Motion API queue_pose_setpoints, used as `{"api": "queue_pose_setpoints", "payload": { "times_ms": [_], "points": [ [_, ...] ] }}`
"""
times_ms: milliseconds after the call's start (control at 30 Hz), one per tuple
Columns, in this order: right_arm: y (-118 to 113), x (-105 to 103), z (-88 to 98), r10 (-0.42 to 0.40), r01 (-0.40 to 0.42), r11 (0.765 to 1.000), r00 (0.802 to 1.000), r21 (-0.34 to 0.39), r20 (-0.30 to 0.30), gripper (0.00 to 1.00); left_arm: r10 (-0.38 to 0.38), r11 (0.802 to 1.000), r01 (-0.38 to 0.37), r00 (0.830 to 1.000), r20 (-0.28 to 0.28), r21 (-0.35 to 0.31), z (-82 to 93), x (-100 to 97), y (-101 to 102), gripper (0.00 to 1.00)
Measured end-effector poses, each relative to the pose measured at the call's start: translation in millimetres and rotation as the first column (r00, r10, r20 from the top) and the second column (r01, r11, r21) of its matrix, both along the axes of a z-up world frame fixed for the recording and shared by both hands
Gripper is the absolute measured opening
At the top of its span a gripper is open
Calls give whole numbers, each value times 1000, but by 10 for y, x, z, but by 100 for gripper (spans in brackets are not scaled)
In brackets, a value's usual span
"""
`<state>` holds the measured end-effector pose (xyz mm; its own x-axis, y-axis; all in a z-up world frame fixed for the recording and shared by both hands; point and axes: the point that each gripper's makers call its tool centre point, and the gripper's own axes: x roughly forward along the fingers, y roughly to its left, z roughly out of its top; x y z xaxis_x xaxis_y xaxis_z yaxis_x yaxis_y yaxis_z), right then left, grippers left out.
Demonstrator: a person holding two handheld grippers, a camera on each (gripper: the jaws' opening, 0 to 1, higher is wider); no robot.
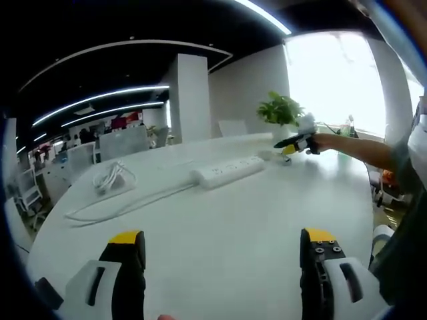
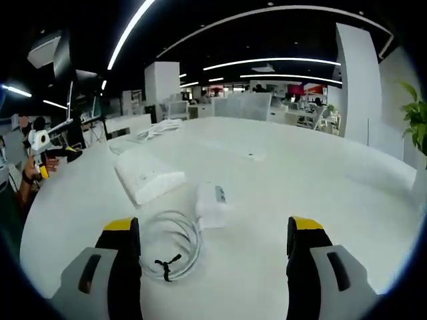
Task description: Straighten the power strip on the desk, plug the charger into it
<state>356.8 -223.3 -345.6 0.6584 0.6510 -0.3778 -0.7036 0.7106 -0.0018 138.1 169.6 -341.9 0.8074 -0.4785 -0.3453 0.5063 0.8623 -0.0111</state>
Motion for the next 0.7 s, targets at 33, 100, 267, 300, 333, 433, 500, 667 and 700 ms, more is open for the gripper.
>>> {"api": "queue_pose_setpoints", "payload": {
  "times_ms": [33, 100, 267, 300, 333, 433, 500, 667, 700],
  "points": [
    [15, 7, -3, 2, -2, 1000, 1000, 2, 0, 89, 0, 1000, 0, 1000, 0, 0, 1, 1, 3, 99],
    [38, 30, -16, 7, -7, 1000, 1000, 4, -5, 88, -2, 1000, 2, 1000, 2, -3, 4, 3, 2, 99],
    [78, 69, -37, 8, -8, 1000, 1000, 10, -14, 87, -5, 1000, 5, 1000, 1, 0, -12, 6, 0, 99],
    [79, 86, -43, 9, -9, 1000, 1000, 12, -18, 87, -8, 1000, 8, 1000, 1, -1, -15, 7, -2, 99],
    [80, 103, -47, 11, -11, 1000, 1000, 14, -21, 87, -9, 1000, 9, 1000, 1, -3, -20, 12, 2, 99],
    [103, 125, -58, 10, -10, 1000, 1000, 11, -22, 87, -4, 1000, 4, 1000, -1, -1, -29, 20, 20, 99],
    [125, 141, -65, 13, -12, 1000, 1000, 13, -29, 86, -2, 1000, 2, 1000, 1, -4, -25, 20, 27, 99],
    [200, 175, -78, 24, -24, 1000, 999, 14, -35, 83, 1, 1000, -1, 1000, -2, 0, -51, 29, 56, 99],
    [213, 182, -82, 25, -24, 1000, 999, 12, -35, 83, 4, 1000, -4, 1000, -5, -2, -61, 33, 68, 99]
  ]
}}
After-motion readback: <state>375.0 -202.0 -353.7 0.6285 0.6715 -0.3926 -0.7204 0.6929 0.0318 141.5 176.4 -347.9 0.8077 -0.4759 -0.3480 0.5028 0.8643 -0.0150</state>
